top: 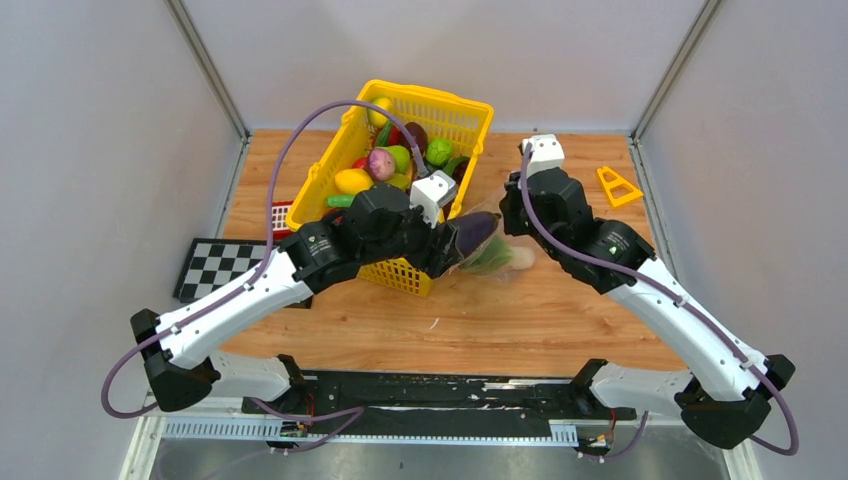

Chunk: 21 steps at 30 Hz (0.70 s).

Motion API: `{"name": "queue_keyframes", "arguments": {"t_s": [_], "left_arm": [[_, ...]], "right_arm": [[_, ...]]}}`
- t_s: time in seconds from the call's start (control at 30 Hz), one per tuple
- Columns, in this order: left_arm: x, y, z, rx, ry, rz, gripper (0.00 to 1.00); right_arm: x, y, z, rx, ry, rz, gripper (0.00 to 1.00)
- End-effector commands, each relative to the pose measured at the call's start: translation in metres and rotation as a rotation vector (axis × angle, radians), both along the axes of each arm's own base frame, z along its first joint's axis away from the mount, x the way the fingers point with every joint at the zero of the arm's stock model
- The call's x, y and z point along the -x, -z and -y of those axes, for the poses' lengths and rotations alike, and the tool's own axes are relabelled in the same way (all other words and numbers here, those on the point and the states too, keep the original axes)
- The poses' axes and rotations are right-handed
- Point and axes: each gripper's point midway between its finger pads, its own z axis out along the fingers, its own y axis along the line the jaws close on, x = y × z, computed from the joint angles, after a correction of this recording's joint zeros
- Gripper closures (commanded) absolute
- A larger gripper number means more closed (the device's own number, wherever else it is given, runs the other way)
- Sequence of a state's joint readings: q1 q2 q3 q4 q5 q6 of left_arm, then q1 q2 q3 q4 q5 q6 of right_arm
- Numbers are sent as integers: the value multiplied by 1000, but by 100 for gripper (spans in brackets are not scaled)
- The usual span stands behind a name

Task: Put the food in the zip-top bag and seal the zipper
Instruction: Place the fake vegetable in the zipper food storage bag.

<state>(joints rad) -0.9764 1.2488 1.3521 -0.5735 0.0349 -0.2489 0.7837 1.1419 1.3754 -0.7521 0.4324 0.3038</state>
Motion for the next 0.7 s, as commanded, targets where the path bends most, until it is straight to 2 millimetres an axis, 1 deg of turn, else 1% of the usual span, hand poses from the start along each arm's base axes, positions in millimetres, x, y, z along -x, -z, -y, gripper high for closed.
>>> {"name": "queue_keyframes", "arguments": {"t_s": [0.0, 0.13, 0.2, 0.3, 0.37, 0.47, 0.53, 0.63, 0.67], "left_arm": [[-22, -25, -12, 1, -165, 79, 72], [-27, -36, -18, 25, -212, 109, 72], [-28, -39, -18, 34, -214, 120, 71], [-25, -35, -3, 23, -143, 109, 70], [-21, -32, 12, 15, -72, 94, 70], [-14, -33, 30, 0, 11, 100, 70], [-13, -36, 37, -11, 41, 105, 70], [-13, -33, 38, -64, 74, 112, 70], [-10, -29, 38, -89, 99, 106, 69]], "right_arm": [[11, -19, 5, -85, -2, 30, 100], [18, -15, 14, -68, 6, 17, 100], [22, -17, 12, -85, -15, 14, 100], [31, -23, 1, -137, -91, 22, 100], [36, -26, -8, -173, -144, 20, 100], [38, -25, -13, -195, -165, 15, 100], [37, -23, -12, -185, -160, 11, 100], [36, -23, -12, -171, -164, 17, 100], [36, -23, -13, -170, -171, 21, 100]]}}
